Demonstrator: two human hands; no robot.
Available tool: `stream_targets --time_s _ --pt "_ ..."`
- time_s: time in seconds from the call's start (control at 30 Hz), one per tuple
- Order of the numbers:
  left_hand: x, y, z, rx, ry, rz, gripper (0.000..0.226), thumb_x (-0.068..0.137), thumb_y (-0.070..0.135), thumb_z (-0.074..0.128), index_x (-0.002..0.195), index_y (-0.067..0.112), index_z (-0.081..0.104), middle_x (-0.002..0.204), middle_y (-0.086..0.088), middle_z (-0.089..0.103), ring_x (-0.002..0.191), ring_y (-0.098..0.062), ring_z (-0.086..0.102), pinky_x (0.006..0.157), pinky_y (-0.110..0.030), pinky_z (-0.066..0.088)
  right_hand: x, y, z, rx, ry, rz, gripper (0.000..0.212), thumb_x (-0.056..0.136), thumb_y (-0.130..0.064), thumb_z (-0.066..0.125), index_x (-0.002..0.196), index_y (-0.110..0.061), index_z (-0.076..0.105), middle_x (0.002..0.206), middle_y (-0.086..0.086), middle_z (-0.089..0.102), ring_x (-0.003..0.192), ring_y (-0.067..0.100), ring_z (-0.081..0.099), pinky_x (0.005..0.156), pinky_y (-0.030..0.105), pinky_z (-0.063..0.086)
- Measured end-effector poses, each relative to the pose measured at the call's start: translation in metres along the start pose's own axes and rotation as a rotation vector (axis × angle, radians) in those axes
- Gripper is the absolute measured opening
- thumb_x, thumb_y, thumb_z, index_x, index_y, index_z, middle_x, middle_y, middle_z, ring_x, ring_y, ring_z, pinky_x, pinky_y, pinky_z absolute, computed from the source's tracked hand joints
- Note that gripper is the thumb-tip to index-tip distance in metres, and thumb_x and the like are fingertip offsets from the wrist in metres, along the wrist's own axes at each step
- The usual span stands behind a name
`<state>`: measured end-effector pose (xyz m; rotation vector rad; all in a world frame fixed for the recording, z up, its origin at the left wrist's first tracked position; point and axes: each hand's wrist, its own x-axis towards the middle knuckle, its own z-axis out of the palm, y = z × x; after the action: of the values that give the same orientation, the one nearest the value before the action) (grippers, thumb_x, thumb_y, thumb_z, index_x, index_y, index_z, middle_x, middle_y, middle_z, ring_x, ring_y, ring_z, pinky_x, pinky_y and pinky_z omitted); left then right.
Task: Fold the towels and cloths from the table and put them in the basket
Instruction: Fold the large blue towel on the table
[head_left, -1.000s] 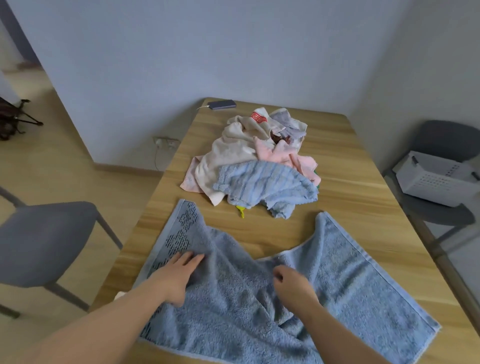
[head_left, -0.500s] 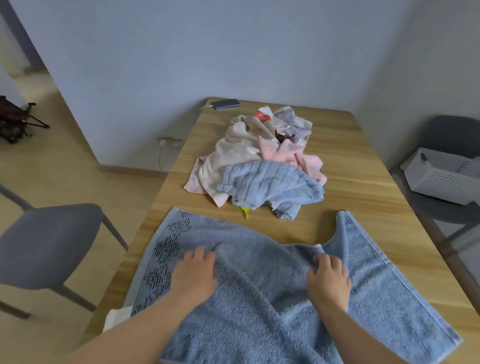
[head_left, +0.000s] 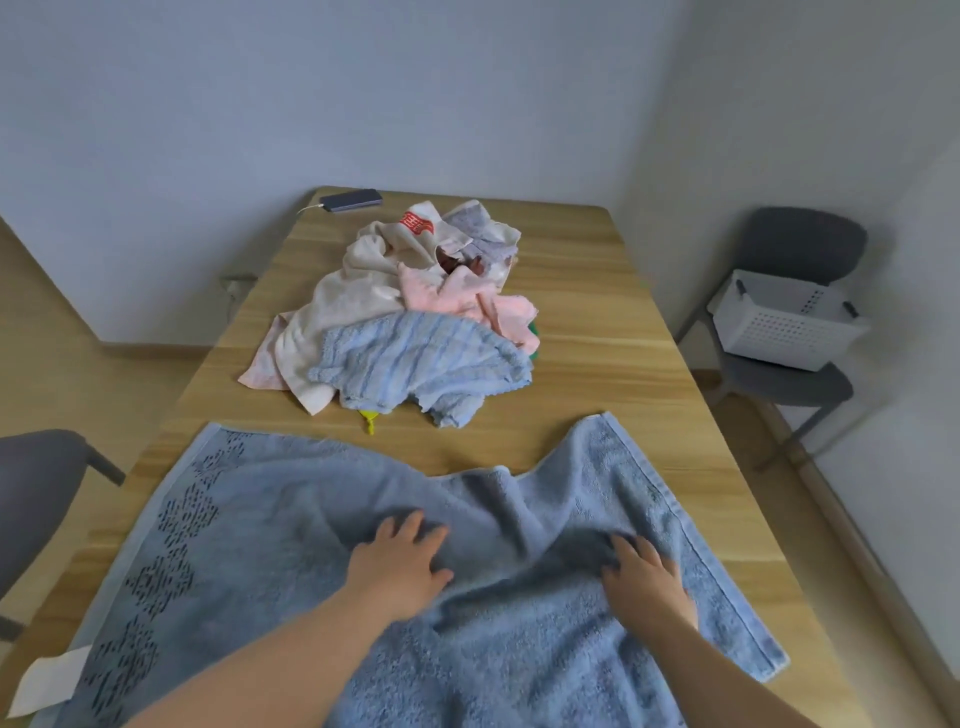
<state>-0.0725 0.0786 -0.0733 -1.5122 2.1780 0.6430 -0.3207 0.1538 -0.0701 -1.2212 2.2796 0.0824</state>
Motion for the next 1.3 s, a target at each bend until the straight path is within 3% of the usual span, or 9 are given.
stream_targets --time_s 0.2,0.37,0.53,0.7,0.8,0.87,0.93,1.1,1.3 --pt "0.01 0.044 -0.013 -0.011 0.119 -0.285 0.065 0.095 0.053 0.033 0.148 0.023 0.012 0.155 -0.014 0.008 0.139 -0.037 0.018 0.105 -0.043 0.036 0.004 0.046 -0.021 0.042 0.021 0.112 0.042 0.094 -0.026 0.034 0.135 -0.026 0.038 0.14 0.006 0.035 0.117 0.027 0.05 0.09 0.038 0.048" --pt "0.02 0.086 -0.008 -0.094 0.067 -0.001 0.06 0.097 0.047 0.032 0.149 0.037 0.002 0.158 0.004 -0.01 0.146 -0.027 -0.007 0.115 -0.052 0.018 0.016 0.054 -0.026 -0.034 0.092 -0.115 0.051 0.094 -0.032 0.039 0.144 -0.031 0.026 0.15 -0.003 0.025 0.135 0.022 0.027 0.108 0.041 0.032" --pt "0.037 0.1 0.001 -0.069 -0.05 -0.016 0.066 0.093 0.056 0.036 0.146 0.045 0.0 0.156 0.008 -0.02 0.144 -0.03 -0.018 0.115 -0.058 0.006 0.035 0.069 -0.025 -0.085 -0.103 -0.164 0.067 0.094 -0.045 0.04 0.149 -0.04 0.002 0.159 -0.008 -0.009 0.147 0.022 -0.003 0.118 0.044 0.011" --pt "0.043 0.099 -0.002 0.074 0.166 -0.155 0.072 0.09 0.06 0.038 0.148 0.039 0.001 0.158 0.003 -0.013 0.144 -0.031 -0.017 0.114 -0.054 -0.001 0.052 0.077 -0.032 -0.014 -0.126 -0.23 0.072 0.093 -0.049 0.044 0.149 -0.04 0.0 0.159 -0.01 -0.013 0.147 0.018 -0.011 0.119 0.042 0.002" --pt "0.032 0.107 0.006 0.09 0.354 -0.1 0.067 0.088 0.05 0.051 0.146 0.032 0.023 0.158 -0.002 0.009 0.144 -0.035 0.011 0.112 -0.051 0.02 0.048 0.086 -0.029 0.066 -0.009 -0.261 0.066 0.094 -0.036 0.044 0.15 -0.036 0.01 0.159 -0.013 -0.001 0.147 0.013 -0.005 0.119 0.04 0.006" --pt "0.026 0.112 0.014 0.07 0.454 -0.039 0.059 0.064 0.04 0.077 0.119 0.026 0.059 0.131 -0.009 0.051 0.115 -0.037 0.054 0.084 -0.048 0.048 0.039 0.091 -0.025 0.066 0.097 -0.247 0.061 0.095 -0.033 0.043 0.15 -0.033 0.017 0.159 -0.012 0.007 0.147 0.013 0.001 0.119 0.037 0.009" --pt "0.022 0.118 0.023 0.075 0.506 -0.03 0.052 0.046 0.035 0.086 0.094 0.025 0.068 0.101 -0.005 0.063 0.087 -0.029 0.065 0.063 -0.04 0.053 0.029 0.094 -0.021 0.061 0.182 -0.162 0.056 0.095 -0.033 0.041 0.148 -0.032 0.022 0.158 -0.008 0.012 0.146 0.016 0.007 0.118 0.036 0.013" --pt "0.018 0.13 0.039 -0.009 0.291 -0.064 0.063 0.092 0.054 0.036 0.148 0.031 0.016 0.151 -0.004 0.018 0.14 -0.027 0.016 0.112 -0.043 0.021 0.01 0.115 -0.014 0.05 0.2 -0.026 0.053 0.095 -0.04 0.037 0.146 -0.035 0.023 0.158 -0.008 0.011 0.145 0.018 0.01 0.115 0.037 0.017" --pt "0.007 0.144 0.029 0.046 0.24 -0.135 0.065 0.093 0.054 0.034 0.148 0.032 0.006 0.155 -0.004 0.007 0.142 -0.03 0.008 0.113 -0.043 0.017 0.004 0.129 -0.016 0.054 0.17 -0.047 0.046 0.099 -0.039 0.028 0.146 -0.038 0.026 0.158 -0.009 0.013 0.145 0.018 0.01 0.115 0.037 0.016"
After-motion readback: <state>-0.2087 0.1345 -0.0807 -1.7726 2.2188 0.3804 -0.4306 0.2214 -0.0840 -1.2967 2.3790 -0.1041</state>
